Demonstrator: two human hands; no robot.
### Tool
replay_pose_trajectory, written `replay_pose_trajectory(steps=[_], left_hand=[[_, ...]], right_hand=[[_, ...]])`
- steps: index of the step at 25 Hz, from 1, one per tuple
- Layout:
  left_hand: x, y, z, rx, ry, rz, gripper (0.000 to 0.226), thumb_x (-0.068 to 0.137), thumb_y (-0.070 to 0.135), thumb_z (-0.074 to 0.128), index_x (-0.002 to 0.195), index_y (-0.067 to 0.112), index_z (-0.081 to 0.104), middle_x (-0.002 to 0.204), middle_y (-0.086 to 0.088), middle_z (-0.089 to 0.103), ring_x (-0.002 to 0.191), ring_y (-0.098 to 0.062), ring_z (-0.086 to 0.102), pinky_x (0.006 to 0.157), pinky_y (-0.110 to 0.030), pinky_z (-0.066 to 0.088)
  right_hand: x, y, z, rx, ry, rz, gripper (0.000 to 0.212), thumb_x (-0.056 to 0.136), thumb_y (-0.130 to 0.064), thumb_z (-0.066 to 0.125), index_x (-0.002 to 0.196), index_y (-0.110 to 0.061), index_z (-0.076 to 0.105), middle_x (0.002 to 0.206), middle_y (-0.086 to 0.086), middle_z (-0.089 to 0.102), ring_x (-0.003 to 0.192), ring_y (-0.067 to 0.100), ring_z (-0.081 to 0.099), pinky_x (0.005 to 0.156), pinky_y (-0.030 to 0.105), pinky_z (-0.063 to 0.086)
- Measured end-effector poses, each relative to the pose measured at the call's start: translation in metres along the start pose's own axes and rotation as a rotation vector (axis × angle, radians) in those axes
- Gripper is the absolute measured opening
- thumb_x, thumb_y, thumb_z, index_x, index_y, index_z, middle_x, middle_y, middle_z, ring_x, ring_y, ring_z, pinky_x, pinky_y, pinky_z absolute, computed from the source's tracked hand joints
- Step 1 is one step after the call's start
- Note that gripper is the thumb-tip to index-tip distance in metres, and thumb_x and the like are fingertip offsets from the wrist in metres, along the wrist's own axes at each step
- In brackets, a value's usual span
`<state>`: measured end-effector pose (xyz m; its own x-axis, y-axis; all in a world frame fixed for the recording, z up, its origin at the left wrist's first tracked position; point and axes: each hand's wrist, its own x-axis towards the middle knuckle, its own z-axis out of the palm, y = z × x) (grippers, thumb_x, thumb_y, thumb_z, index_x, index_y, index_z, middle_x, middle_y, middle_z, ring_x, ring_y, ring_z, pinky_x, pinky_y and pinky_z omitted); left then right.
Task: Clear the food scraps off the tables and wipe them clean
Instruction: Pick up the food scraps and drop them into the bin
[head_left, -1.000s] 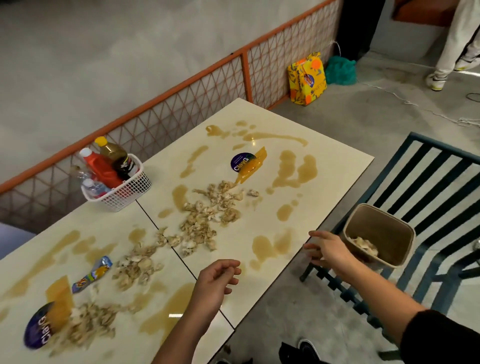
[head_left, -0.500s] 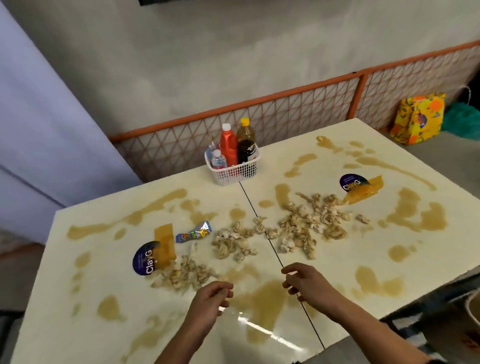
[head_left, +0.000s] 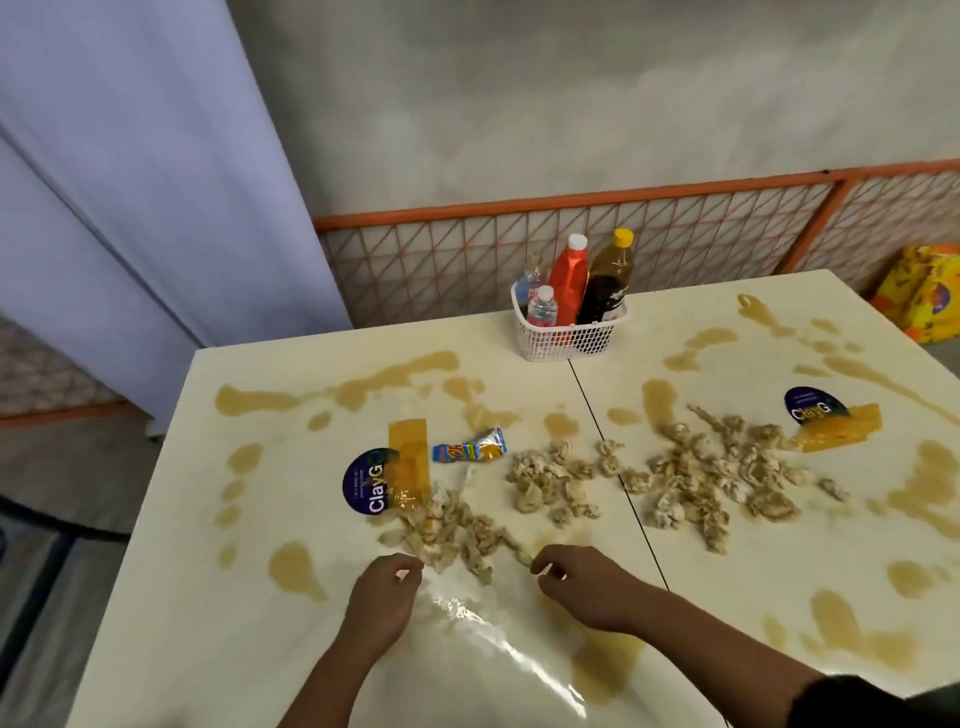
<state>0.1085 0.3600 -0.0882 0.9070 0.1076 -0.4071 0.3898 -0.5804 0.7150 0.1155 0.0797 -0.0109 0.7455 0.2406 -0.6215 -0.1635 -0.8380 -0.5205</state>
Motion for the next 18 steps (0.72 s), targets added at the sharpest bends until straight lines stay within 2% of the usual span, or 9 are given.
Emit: replay_pose_trajectory(steps=[4, 8, 13, 16, 18], left_hand=[[0.044, -0.021, -0.017, 0.366, 0.121, 0.137, 0.018, 0.094, 0.025, 0.059, 0.103, 0.024, 0.075, 0.133, 0.002, 0.061, 0.122, -0.023, 0.054, 0.100, -0.035, 0.045], [0.069, -0.023, -0.027, 0.638, 0.117, 0.196, 0.025, 0.097, 0.032, 0.050, 0.102, 0.026, 0.074, 0.139, 0.008, 0.054, 0.127, -0.022, 0.046, 0.091, -0.040, 0.049], [0.081, -0.026, -0.026, 0.672, 0.041, 0.218, 0.024, 0.095, 0.035, 0.047, 0.107, 0.027, 0.067, 0.118, 0.009, 0.062, 0.115, -0.020, 0.052, 0.084, -0.036, 0.047], [0.078, -0.022, -0.029, 0.596, 0.123, 0.226, 0.024, 0.095, 0.035, 0.052, 0.111, 0.024, 0.067, 0.112, 0.006, 0.066, 0.108, -0.019, 0.057, 0.084, -0.035, 0.048], [0.067, -0.013, -0.033, 0.409, 0.189, 0.244, 0.022, 0.093, 0.032, 0.061, 0.110, 0.023, 0.070, 0.109, 0.006, 0.069, 0.102, -0.016, 0.060, 0.085, -0.033, 0.050]], right_hand=[[0.021, -0.025, -0.016, -0.100, 0.000, -0.035, 0.032, 0.103, -0.033, 0.045, 0.129, -0.022, 0.061, 0.124, 0.002, 0.065, 0.101, 0.017, 0.059, 0.089, 0.030, 0.046], [0.033, -0.035, -0.012, -0.125, 0.004, -0.057, 0.033, 0.103, -0.034, 0.046, 0.129, -0.023, 0.061, 0.124, 0.001, 0.065, 0.101, 0.016, 0.058, 0.089, 0.029, 0.046], [0.030, -0.032, 0.001, -0.065, -0.041, -0.036, 0.031, 0.104, -0.033, 0.046, 0.130, -0.024, 0.061, 0.114, -0.006, 0.058, 0.097, 0.012, 0.056, 0.080, 0.021, 0.043], [0.030, -0.034, 0.002, 0.005, -0.047, -0.019, 0.030, 0.103, -0.034, 0.047, 0.128, -0.026, 0.062, 0.116, -0.007, 0.059, 0.096, 0.010, 0.057, 0.079, 0.020, 0.044], [0.030, -0.037, 0.003, 0.055, -0.033, -0.016, 0.027, 0.103, -0.034, 0.048, 0.124, -0.027, 0.063, 0.116, -0.007, 0.062, 0.092, 0.007, 0.057, 0.079, 0.021, 0.045]])
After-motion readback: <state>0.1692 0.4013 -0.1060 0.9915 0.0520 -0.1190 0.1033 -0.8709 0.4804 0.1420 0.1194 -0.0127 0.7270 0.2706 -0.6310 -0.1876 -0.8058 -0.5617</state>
